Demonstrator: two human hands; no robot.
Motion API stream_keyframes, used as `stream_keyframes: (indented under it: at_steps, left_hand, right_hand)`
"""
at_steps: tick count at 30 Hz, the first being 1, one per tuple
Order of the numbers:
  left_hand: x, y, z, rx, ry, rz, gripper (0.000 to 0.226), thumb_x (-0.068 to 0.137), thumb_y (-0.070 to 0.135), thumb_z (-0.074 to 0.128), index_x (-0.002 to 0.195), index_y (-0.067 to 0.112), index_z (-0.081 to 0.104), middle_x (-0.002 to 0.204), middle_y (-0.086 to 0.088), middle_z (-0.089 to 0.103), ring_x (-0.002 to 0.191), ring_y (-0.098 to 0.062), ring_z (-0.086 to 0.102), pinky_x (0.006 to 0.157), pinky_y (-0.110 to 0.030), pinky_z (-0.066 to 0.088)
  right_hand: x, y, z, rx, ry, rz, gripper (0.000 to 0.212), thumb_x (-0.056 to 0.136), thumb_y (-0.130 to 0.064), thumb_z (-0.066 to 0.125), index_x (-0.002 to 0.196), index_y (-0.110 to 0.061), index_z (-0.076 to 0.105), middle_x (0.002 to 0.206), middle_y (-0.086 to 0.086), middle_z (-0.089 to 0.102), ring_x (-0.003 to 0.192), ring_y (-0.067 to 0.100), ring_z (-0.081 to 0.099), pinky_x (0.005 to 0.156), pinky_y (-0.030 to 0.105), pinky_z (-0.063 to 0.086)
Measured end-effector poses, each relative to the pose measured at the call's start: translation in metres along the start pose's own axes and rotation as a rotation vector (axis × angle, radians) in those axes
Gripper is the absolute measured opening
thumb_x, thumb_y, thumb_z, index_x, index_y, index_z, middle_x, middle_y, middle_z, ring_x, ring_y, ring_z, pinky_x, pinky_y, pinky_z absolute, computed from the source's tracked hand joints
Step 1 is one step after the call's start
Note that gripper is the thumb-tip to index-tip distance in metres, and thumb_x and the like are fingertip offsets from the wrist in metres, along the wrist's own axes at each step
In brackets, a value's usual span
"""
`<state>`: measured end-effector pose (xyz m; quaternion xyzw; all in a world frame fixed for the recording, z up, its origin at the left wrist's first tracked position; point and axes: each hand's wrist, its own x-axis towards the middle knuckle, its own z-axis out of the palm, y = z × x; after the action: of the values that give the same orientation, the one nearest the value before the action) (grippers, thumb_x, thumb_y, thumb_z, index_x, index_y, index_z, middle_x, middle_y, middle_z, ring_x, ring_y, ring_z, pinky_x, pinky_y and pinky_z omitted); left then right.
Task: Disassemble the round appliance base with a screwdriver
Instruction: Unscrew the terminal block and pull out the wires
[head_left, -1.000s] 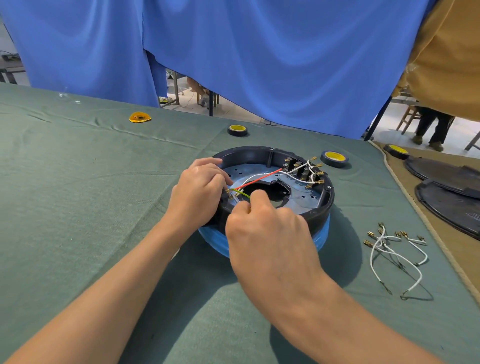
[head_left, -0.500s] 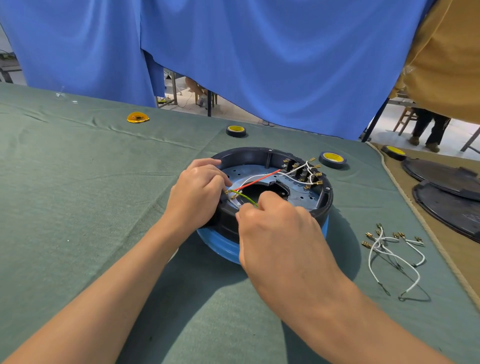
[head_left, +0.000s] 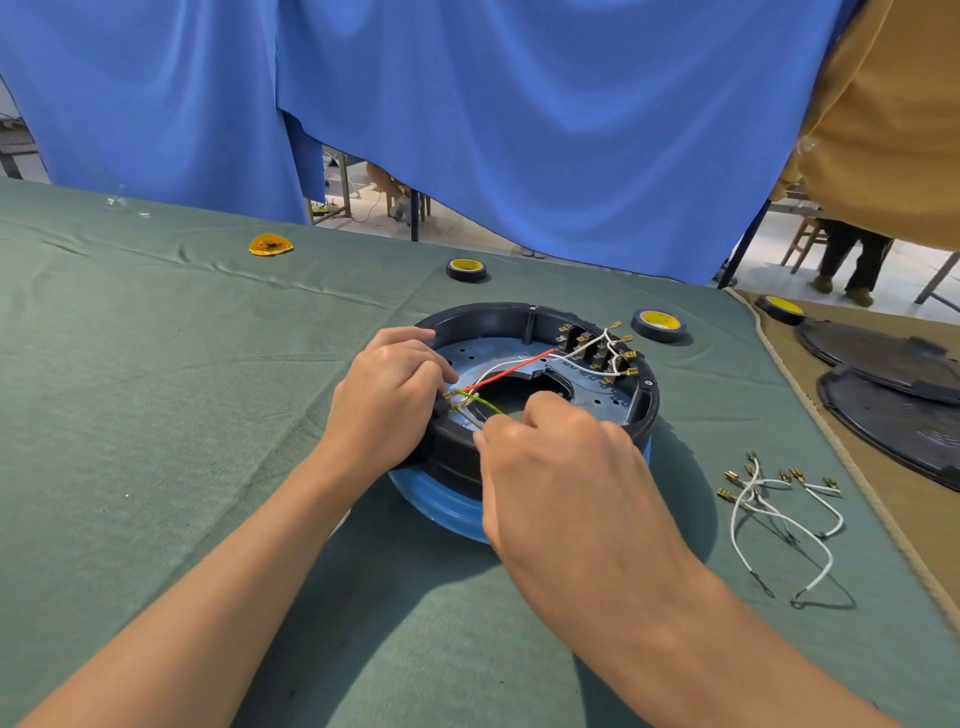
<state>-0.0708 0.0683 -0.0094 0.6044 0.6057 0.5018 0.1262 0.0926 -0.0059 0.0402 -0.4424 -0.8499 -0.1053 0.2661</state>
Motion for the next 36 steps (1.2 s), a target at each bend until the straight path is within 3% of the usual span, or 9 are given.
stream_keyframes:
  at_steps: [2,9,14,16,20,27,30,32,36]
  left_hand:
    - [0.0,0.0,0.0,0.003,0.001,0.004,0.033,0.07,0.02,0.035,0.049,0.036,0.054,0.083,0.017,0.067,0.119,-0.007,0.05,0.099,-0.044,0.04]
    - [0.001,-0.001,0.0,0.007,-0.004,0.002,0.033,0.071,0.02,0.035,0.051,0.034,0.057,0.086,0.013,0.069,0.118,-0.006,0.049,0.099,-0.043,0.04]
    - [0.0,0.0,0.0,0.003,0.004,0.004,0.033,0.071,0.02,0.034,0.052,0.034,0.057,0.084,0.015,0.067,0.118,-0.006,0.049,0.1,-0.044,0.039]
    - [0.0,0.001,0.001,-0.005,0.008,0.0,0.033,0.07,0.019,0.035,0.05,0.036,0.055,0.084,0.014,0.068,0.118,-0.007,0.05,0.099,-0.044,0.039]
    - [-0.001,0.003,0.001,-0.017,0.008,-0.014,0.034,0.069,0.019,0.035,0.046,0.038,0.051,0.08,0.016,0.067,0.119,-0.009,0.05,0.099,-0.044,0.039]
    - [-0.001,0.004,0.001,-0.008,-0.003,-0.019,0.034,0.069,0.019,0.035,0.046,0.037,0.051,0.081,0.017,0.067,0.119,-0.01,0.05,0.099,-0.043,0.039]
    - [-0.001,0.003,0.0,-0.032,0.012,-0.017,0.036,0.069,0.018,0.037,0.042,0.036,0.051,0.078,0.018,0.068,0.117,-0.008,0.051,0.098,-0.044,0.04]
    - [-0.001,0.003,0.0,-0.042,0.018,-0.016,0.036,0.069,0.018,0.037,0.042,0.036,0.052,0.077,0.019,0.068,0.116,-0.007,0.051,0.098,-0.045,0.04]
    - [0.0,0.003,0.001,-0.025,0.018,-0.006,0.033,0.069,0.018,0.036,0.047,0.035,0.054,0.078,0.019,0.068,0.116,-0.008,0.051,0.098,-0.044,0.04]
  right_hand:
    - [0.0,0.002,0.002,0.051,-0.013,-0.011,0.028,0.064,-0.006,0.08,0.056,-0.011,0.054,0.06,0.002,0.031,0.036,0.03,0.042,0.037,0.029,0.028]
    - [0.005,0.006,0.007,0.095,-0.07,-0.003,0.026,0.078,-0.012,0.069,0.06,-0.016,0.05,0.062,0.004,0.038,0.046,0.032,0.048,0.042,0.035,0.037]
    - [0.009,0.014,0.005,0.066,-0.15,-0.042,0.026,0.09,-0.026,0.054,0.071,-0.026,0.037,0.07,-0.001,0.034,0.067,0.029,0.053,0.058,0.033,0.033]
    - [0.009,0.01,0.005,0.033,-0.156,-0.055,0.025,0.091,-0.023,0.052,0.07,-0.024,0.039,0.071,-0.001,0.034,0.064,0.028,0.05,0.057,0.033,0.034]
    - [0.005,-0.007,-0.002,0.032,-0.009,-0.007,0.014,0.063,-0.006,0.058,0.051,-0.01,0.053,0.052,0.007,0.043,0.039,0.026,0.02,0.04,0.026,0.02]
    - [0.007,-0.011,-0.004,0.092,0.008,-0.029,0.004,0.052,-0.004,0.055,0.049,-0.006,0.054,0.05,0.011,0.044,0.036,0.026,0.02,0.047,0.019,-0.003]
    - [0.007,0.001,-0.001,0.024,-0.102,-0.049,0.019,0.079,-0.006,0.055,0.064,-0.016,0.051,0.064,0.002,0.032,0.046,0.031,0.041,0.04,0.03,0.022]
    - [0.003,0.011,0.006,0.026,-0.158,-0.034,0.022,0.093,-0.018,0.05,0.075,-0.024,0.041,0.072,-0.001,0.031,0.065,0.031,0.054,0.055,0.035,0.037]
    - [-0.002,0.015,0.01,0.165,-0.047,0.028,0.035,0.082,-0.01,0.065,0.07,-0.024,0.035,0.064,0.0,0.033,0.048,0.033,0.047,0.045,0.035,0.037]
